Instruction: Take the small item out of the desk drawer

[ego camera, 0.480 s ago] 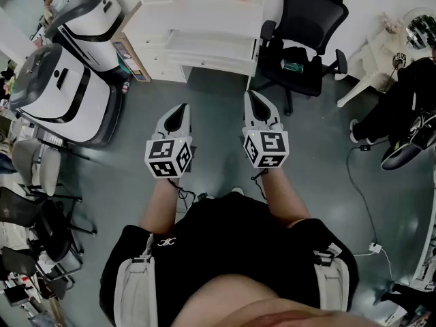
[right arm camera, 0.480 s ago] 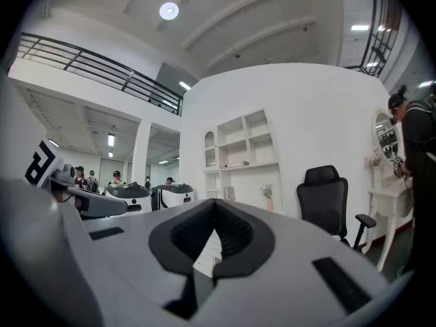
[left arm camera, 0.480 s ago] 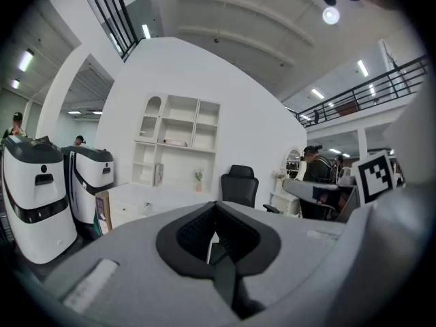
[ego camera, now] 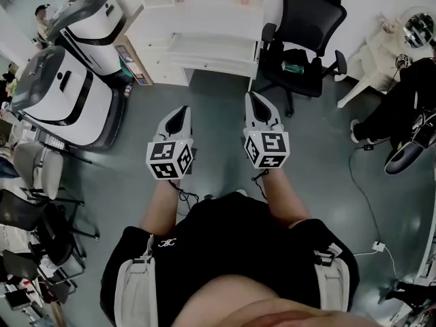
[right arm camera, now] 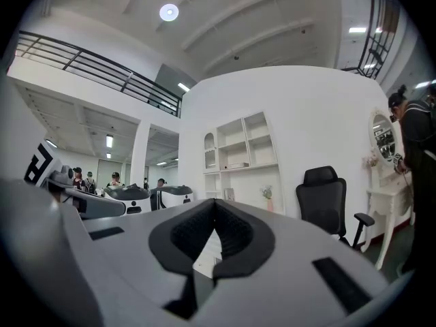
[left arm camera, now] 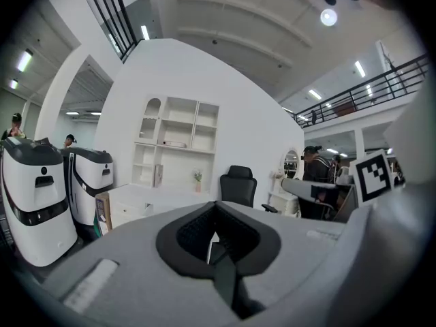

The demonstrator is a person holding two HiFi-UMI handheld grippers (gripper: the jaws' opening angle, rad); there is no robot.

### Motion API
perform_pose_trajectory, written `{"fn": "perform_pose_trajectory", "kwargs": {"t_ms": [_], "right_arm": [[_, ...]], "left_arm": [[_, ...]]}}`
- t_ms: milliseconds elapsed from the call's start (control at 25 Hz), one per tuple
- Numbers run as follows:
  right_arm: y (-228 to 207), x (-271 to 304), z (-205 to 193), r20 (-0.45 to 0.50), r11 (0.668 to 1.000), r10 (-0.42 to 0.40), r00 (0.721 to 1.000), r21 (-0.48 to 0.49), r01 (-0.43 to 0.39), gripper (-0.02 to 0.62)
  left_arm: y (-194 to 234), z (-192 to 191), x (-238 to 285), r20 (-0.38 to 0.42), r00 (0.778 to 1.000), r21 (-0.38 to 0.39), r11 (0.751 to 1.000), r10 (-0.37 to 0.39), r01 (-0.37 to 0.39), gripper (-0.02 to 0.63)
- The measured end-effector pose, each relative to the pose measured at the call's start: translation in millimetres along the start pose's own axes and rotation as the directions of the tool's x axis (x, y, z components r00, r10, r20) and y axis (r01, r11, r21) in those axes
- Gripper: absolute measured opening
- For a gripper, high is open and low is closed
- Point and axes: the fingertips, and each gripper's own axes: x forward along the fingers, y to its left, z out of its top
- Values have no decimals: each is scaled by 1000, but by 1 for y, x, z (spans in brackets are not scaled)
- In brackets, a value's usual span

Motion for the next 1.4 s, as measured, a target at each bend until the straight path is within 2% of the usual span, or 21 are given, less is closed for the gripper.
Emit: {"fn": "perform_pose_trajectory", "kwargs": {"t_ms": [280, 560, 920, 1160, 1400], "right_arm": [[19, 6, -3, -11, 999, -41, 999, -10, 41, -2], [37, 4, -13, -19, 997, -74, 997, -15, 74, -2], [51, 36, -17, -21, 998, -57, 998, -18, 57, -2], [39, 71, -27, -26, 999, -45, 999, -3, 45, -2], [15, 123, -22, -7, 1000, -16, 1000, -13, 16, -2]], "left_arm": [[20, -2, -7, -1, 999, -4, 999, -38, 38, 14], [41, -21, -15, -22, 997, -12, 998, -69, 69, 14], [77, -20, -13, -17, 1000, -24, 999, -25, 25, 14], [89, -17, 11, -11, 1000, -24, 1000, -15, 15, 14], [106, -4, 66, -17, 1000, -7, 1000, 5, -5, 14]]}}
